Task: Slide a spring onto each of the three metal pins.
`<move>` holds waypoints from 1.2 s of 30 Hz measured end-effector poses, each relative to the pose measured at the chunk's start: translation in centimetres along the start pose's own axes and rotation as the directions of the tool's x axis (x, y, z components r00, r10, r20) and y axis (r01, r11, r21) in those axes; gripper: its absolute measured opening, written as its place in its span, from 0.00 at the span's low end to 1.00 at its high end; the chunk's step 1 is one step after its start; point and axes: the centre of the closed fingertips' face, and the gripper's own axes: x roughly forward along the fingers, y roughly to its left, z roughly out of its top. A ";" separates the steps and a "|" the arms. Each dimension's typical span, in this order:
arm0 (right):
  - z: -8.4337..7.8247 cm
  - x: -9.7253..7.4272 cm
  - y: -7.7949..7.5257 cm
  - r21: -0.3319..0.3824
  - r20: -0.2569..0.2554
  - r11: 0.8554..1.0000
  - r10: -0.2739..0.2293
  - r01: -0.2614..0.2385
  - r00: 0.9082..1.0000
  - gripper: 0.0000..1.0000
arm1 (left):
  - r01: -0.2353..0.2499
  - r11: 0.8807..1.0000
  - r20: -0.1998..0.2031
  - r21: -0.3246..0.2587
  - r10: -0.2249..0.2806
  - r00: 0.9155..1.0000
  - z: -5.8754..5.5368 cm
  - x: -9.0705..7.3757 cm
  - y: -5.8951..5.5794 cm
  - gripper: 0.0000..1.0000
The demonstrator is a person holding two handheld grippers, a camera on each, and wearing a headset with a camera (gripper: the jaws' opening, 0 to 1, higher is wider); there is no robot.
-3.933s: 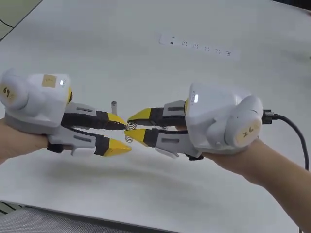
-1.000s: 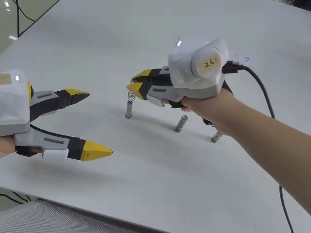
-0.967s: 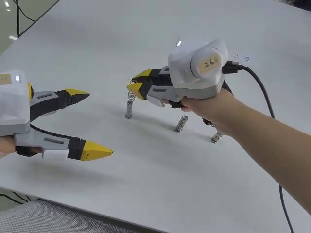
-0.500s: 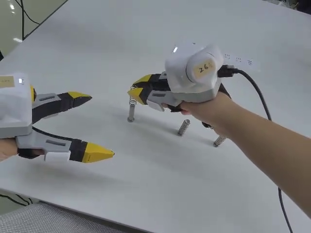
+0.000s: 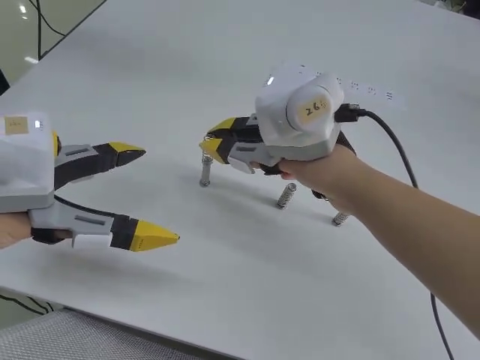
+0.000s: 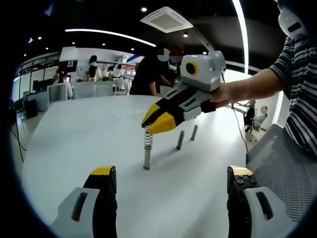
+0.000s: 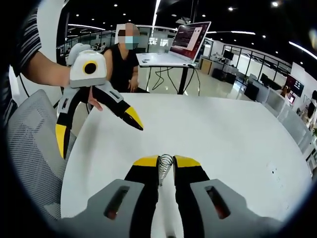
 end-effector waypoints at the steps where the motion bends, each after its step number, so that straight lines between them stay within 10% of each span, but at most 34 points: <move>1: -0.1 0.0 0.0 0.000 -0.001 1.000 0.001 -0.001 1.000 0.12 | 0.000 1.000 0.001 -0.001 0.000 1.000 0.0 0.0 0.0 0.92; 36: -4.6 3.0 1.8 0.043 -0.139 0.999 0.016 -0.010 0.990 0.13 | -0.009 1.000 -0.004 -0.013 0.009 1.000 -0.4 0.0 -0.1 0.91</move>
